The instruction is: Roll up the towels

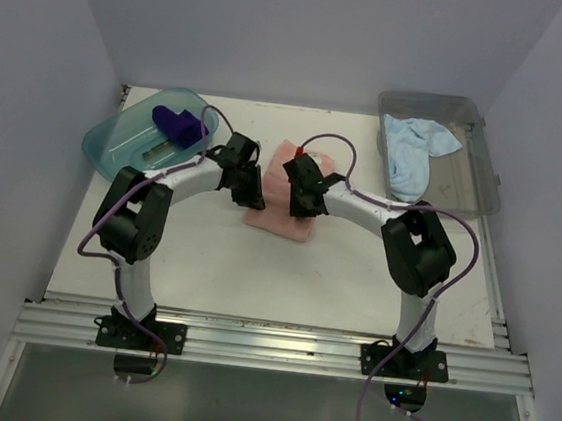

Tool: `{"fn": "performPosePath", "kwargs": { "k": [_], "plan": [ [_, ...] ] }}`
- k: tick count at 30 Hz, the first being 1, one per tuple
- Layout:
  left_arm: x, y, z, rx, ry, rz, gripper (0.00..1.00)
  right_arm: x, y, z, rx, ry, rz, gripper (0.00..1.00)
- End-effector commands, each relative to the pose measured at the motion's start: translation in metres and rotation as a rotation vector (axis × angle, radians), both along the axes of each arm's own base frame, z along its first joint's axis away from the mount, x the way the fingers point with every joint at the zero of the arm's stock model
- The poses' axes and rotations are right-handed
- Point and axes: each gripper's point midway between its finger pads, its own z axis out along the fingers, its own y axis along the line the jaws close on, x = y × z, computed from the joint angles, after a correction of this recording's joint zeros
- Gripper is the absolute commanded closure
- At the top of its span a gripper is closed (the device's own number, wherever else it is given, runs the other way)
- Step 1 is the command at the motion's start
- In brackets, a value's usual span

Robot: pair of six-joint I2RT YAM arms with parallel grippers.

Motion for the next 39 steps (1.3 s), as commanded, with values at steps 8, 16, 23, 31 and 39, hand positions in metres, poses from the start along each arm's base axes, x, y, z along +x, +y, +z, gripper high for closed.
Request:
{"fn": "performPosePath", "kwargs": {
  "k": [8,16,23,31,39],
  "plan": [
    [-0.064,0.023,-0.018,0.003,0.062,-0.071,0.78,-0.078,-0.016,-0.02,0.071,0.111,0.036,0.78],
    [-0.114,0.042,-0.005,-0.015,0.068,-0.071,0.75,-0.161,0.0,-0.007,0.153,0.163,0.082,0.78],
    [-0.109,0.045,-0.007,0.016,0.051,-0.088,0.74,-0.165,0.011,0.047,0.12,0.017,0.211,0.57],
    [-0.103,0.04,-0.005,0.004,0.04,-0.108,0.75,-0.174,0.032,0.074,-0.076,-0.158,0.463,0.45],
    [-0.096,0.039,0.004,0.013,0.026,-0.12,0.74,-0.189,0.068,0.046,-0.31,-0.279,0.72,0.36]
  ]
}}
